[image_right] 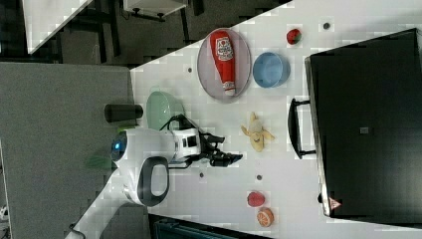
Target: Pick Banana and place it in mug.
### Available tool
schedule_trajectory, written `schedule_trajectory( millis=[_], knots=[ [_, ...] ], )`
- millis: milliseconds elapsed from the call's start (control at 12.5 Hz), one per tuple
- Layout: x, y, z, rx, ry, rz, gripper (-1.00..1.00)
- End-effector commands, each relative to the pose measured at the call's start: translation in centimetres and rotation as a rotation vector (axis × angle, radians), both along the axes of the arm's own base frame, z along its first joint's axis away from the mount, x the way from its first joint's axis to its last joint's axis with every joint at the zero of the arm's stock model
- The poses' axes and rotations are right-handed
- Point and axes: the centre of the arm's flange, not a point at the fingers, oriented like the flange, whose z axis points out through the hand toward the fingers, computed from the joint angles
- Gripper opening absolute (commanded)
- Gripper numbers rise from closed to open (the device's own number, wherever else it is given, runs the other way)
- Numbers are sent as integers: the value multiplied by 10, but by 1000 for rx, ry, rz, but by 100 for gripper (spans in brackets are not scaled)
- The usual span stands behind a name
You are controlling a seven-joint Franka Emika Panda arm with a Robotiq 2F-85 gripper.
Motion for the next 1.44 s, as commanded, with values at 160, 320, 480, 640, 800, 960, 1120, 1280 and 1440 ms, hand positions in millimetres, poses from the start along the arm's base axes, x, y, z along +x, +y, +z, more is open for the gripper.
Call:
schedule_trajectory(
  millis=[160, 320, 480, 640, 800, 960, 1120, 1280, 1440],
  knots=[
    [11, 8, -23, 12, -31, 119, 100],
    [12, 6, -51, 11, -30, 115, 100],
    [10, 2, -80, 7, -40, 109, 100],
    [9, 1, -102, 3, -57, 111, 100],
    [10, 1, -119, -1, -90, 112, 100],
    [7, 1, -129, 0, -80, 111, 70],
    [10, -1, -127, -4, -101, 108, 18],
    [10, -1, -126, -4, -106, 108, -25],
    [13, -2, -118, -6, -123, 107, -26]
  ],
)
